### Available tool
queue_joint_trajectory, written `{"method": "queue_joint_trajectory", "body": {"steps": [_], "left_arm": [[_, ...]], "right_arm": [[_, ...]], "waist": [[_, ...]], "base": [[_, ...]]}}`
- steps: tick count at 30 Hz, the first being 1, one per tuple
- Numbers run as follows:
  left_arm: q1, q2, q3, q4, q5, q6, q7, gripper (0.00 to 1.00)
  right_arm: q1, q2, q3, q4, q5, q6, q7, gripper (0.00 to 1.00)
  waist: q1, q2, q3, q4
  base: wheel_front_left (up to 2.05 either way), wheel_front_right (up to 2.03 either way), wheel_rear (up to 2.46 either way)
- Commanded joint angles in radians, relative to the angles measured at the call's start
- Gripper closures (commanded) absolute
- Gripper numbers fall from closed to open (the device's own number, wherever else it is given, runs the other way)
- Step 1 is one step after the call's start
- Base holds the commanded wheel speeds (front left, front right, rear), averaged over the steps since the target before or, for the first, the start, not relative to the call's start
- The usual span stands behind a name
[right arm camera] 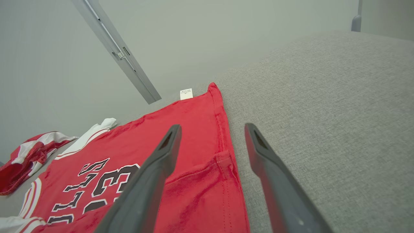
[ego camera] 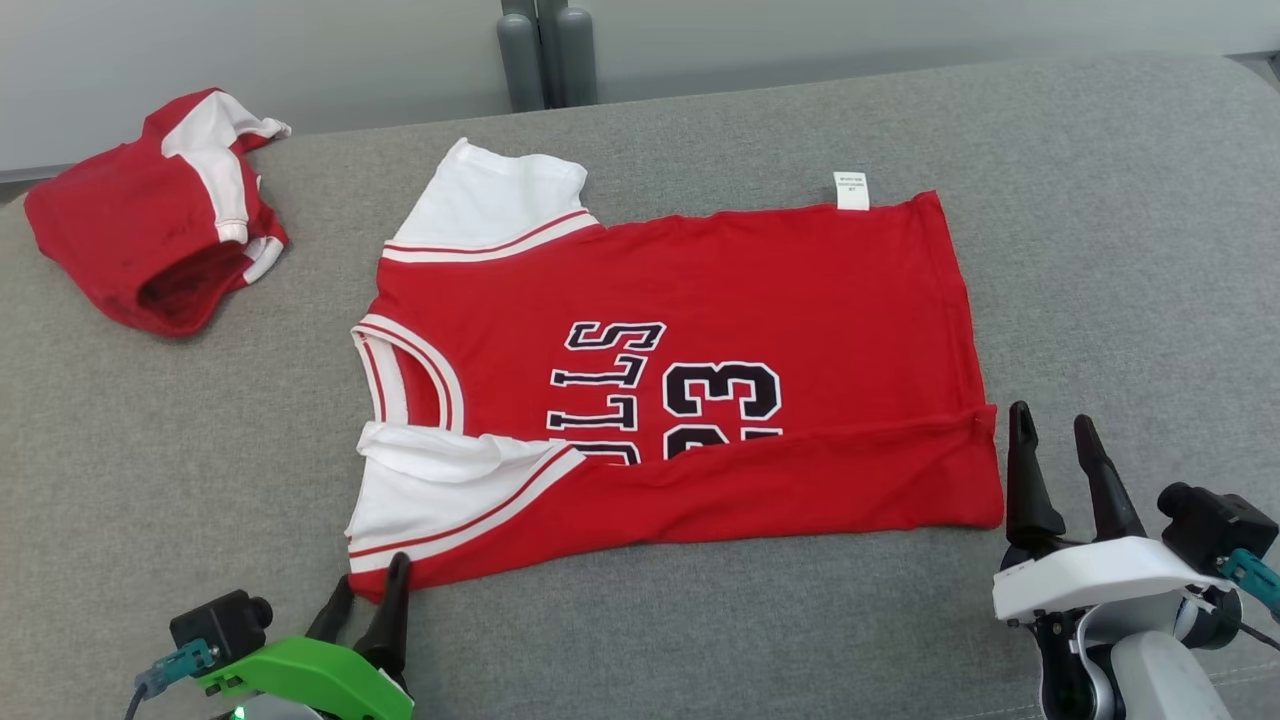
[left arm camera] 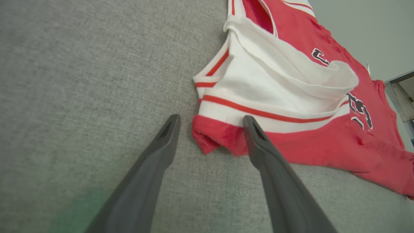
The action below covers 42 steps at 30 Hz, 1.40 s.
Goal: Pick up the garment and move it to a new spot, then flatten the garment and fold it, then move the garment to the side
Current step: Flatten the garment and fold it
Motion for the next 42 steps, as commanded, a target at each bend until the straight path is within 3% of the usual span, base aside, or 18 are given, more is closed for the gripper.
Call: {"method": "queue_joint_trajectory", "body": {"steps": [1, 3, 11, 24, 25, 26, 27, 28, 29, 34, 42], "left_arm": [[-0.008, -0.004, -0.014, 0.009, 0.015, 0.004, 0.016, 0.56], [-0.01, -0.004, -0.021, 0.004, 0.016, 0.008, 0.02, 1.0], [0.007, 0.009, -0.009, -0.077, 0.022, 0.021, -0.012, 1.0], [0.044, 0.013, -0.009, -0.212, 0.022, 0.049, -0.014, 1.0], [0.046, 0.013, -0.01, -0.217, 0.022, 0.05, -0.015, 1.0], [0.047, 0.013, -0.011, -0.223, 0.022, 0.049, -0.016, 1.0], [0.048, 0.013, -0.013, -0.23, 0.023, 0.05, -0.015, 1.0], [0.048, 0.013, -0.014, -0.236, 0.024, 0.051, -0.016, 1.0], [0.048, 0.013, -0.015, -0.244, 0.024, 0.053, -0.017, 1.0], [0.055, 0.019, -0.019, -0.303, 0.026, 0.049, -0.016, 1.0], [0.124, 0.052, -0.036, -0.456, 0.039, 0.08, 0.026, 1.0]], "right_arm": [[0.006, -0.001, 0.003, 0.007, -0.016, 0.0, -0.003, 0.0], [0.01, -0.001, 0.008, 0.022, -0.037, 0.0, -0.003, 0.0], [-0.002, -0.002, 0.039, 0.175, -0.105, 0.0, 0.003, 0.0], [-0.101, 0.001, 0.08, 0.416, -0.068, 0.0, 0.07, 0.0], [-0.109, 0.002, 0.084, 0.431, -0.063, 0.0, 0.073, 0.11], [-0.122, 0.001, 0.085, 0.444, -0.056, 0.0, 0.07, 0.44], [-0.133, 0.001, 0.086, 0.453, -0.047, 0.0, 0.066, 0.59], [-0.141, 0.001, 0.087, 0.458, -0.039, 0.0, 0.063, 0.59], [-0.148, 0.001, 0.088, 0.461, -0.026, 0.0, 0.062, 1.0], [-0.161, -0.002, 0.072, 0.415, 0.028, 0.0, 0.067, 1.0], [-0.037, -0.022, 0.03, 0.193, 0.07, 0.0, 0.186, 1.0]], "waist": [[0.0, 0.0, 0.005, -0.007], [0.0, 0.0, 0.009, -0.011], [0.0, 0.0, 0.01, -0.005], [0.0, 0.0, 0.0, 0.033], [0.0, 0.0, 0.0, 0.033], [0.0, 0.0, -0.001, 0.034], [0.0, 0.0, -0.002, 0.035], [0.0, 0.0, -0.002, 0.035], [0.0, 0.0, -0.004, 0.036], [0.0, 0.0, -0.011, 0.034], [0.0, 0.0, -0.022, 0.025]], "base": [[0.0, 0.0, 0.0], [0.0, 0.0, 0.0], [0.0, 0.0, 0.0], [0.0, 0.0, 0.0], [0.0, 0.0, 0.0], [0.0, 0.0, 0.0], [0.0, 0.0, 0.0], [0.0, 0.0, 0.0], [0.0, 0.0, 0.0], [0.0, 0.0, 0.0], [0.0, 0.0, 0.0]]}}
